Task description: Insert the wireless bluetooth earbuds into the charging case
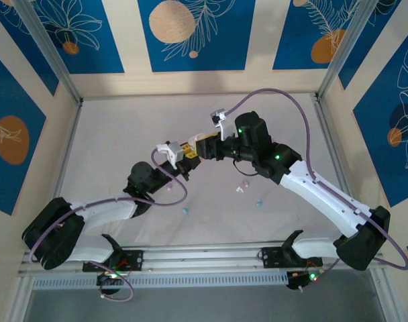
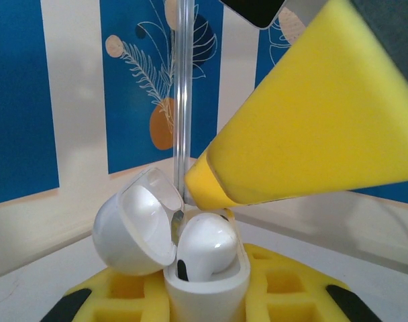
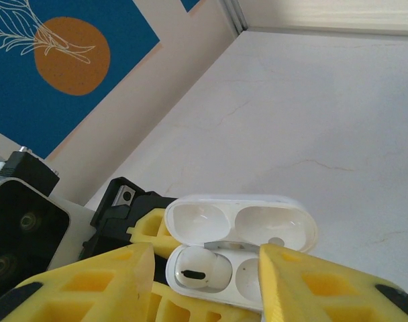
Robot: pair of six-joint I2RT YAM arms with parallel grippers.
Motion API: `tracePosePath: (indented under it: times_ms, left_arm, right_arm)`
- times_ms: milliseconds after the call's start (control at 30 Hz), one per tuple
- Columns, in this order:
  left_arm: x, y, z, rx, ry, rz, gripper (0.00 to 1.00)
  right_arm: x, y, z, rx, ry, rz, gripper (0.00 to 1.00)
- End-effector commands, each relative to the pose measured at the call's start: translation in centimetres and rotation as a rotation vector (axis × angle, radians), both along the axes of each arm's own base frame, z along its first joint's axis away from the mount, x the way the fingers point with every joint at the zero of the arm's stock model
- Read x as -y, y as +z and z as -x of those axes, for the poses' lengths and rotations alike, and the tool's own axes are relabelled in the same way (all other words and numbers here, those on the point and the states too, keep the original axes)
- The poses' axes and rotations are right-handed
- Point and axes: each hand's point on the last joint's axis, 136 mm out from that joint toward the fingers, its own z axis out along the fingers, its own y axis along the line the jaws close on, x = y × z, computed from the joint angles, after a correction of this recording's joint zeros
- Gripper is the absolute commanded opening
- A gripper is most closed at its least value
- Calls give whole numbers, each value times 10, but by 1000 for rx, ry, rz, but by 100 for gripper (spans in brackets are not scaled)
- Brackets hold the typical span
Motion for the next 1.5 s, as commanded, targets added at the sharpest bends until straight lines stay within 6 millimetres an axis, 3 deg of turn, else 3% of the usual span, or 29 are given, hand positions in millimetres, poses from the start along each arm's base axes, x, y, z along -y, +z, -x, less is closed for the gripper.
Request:
tracePosePath:
  times_ms: [0, 133, 233, 367, 467, 600, 767, 867, 1000, 1233, 1467]
  left_arm:
    - [-5, 16, 10, 62, -5, 25, 0]
    - [-10, 12, 10, 61, 20, 18, 0]
    - [-14, 11, 11, 62, 29, 13, 0]
    - [-20, 6, 15, 51, 38, 10, 0]
    - [-24, 1, 17, 33, 47, 2, 0]
    - [-28, -3, 20, 20, 53, -19, 0]
    - [-32, -2, 22, 23, 64, -26, 0]
    - [-34, -2, 22, 22, 70, -22, 0]
    - [-34, -1, 24, 20, 64, -25, 0]
    - [-38, -2, 25, 10, 78, -30, 0]
    - [-40, -1, 24, 13, 92, -36, 0]
  right_arm:
    - [12, 21, 8, 33, -18, -18, 48]
    - [42, 33, 8, 101, -122, 1, 51]
    - [82, 17, -4, 64, -294, 63, 51]
    - [143, -47, -15, -221, -488, 144, 52]
    - [162, -105, -4, -486, -506, 183, 52]
    - [158, -160, 15, -688, -425, 252, 49]
    - [136, -202, 29, -770, -295, 370, 48]
    - [135, -222, 30, -788, -286, 515, 48]
    - [133, -241, 24, -768, -275, 628, 51]
    - [128, -259, 13, -772, -270, 651, 59]
    - [126, -274, 10, -793, -268, 675, 59]
